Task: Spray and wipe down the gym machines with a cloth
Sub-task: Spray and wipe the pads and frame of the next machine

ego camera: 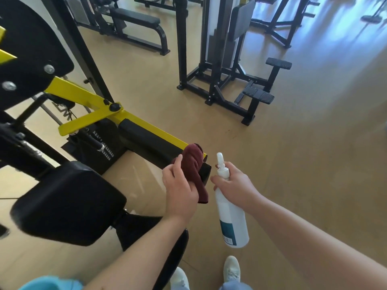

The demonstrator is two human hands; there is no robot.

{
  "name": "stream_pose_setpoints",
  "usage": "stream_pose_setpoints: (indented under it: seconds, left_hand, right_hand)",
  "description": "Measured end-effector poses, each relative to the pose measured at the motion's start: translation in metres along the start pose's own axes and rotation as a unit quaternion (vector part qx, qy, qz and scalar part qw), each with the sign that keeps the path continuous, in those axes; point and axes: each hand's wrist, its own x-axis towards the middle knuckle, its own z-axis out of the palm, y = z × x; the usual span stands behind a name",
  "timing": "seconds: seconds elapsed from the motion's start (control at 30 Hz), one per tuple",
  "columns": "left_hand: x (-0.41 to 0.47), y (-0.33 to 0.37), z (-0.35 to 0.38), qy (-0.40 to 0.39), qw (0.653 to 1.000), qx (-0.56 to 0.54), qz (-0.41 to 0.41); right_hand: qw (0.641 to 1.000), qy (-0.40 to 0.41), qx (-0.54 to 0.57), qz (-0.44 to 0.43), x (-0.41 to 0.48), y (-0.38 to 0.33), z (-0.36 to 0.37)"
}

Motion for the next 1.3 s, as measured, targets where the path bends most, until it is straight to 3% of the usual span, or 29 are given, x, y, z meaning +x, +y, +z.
stream_pose_setpoints:
  seconds: [0.13,0.33,0.53,0.77,0.97,1.3]
  left_hand:
    - [-0.011,0.025,0.02,0.111,0.974,-0.13,-0.152]
    - [-0.007,0.048,0.043,0.133,0.953,-0.163,-0.22]
    - [0.002,0.054,0.054,0.13,0.945,-0.191,-0.23]
    - [0.019,0.038,0.055,0.096,0.94,-0.259,-0.199]
    - [0.067,-0.008,0.027,0.114,0.945,-0.258,-0.168]
    - [0.147,-0.082,-0.022,0.149,0.942,-0.261,-0.149]
  right_hand:
    - [0.999,-0.035,-0.019,-0.026,0.011,-0.004,-0.015]
    - [0.991,-0.083,-0.067,-0.081,0.035,-0.023,-0.04]
    - [0.977,-0.109,-0.108,-0.148,0.051,-0.052,-0.052]
    - [0.971,-0.12,-0.129,-0.164,0.075,-0.084,-0.038]
    - [0.939,-0.163,-0.25,-0.171,0.099,-0.141,-0.024]
    - [0.935,-0.127,-0.264,-0.199,0.15,-0.229,0.041]
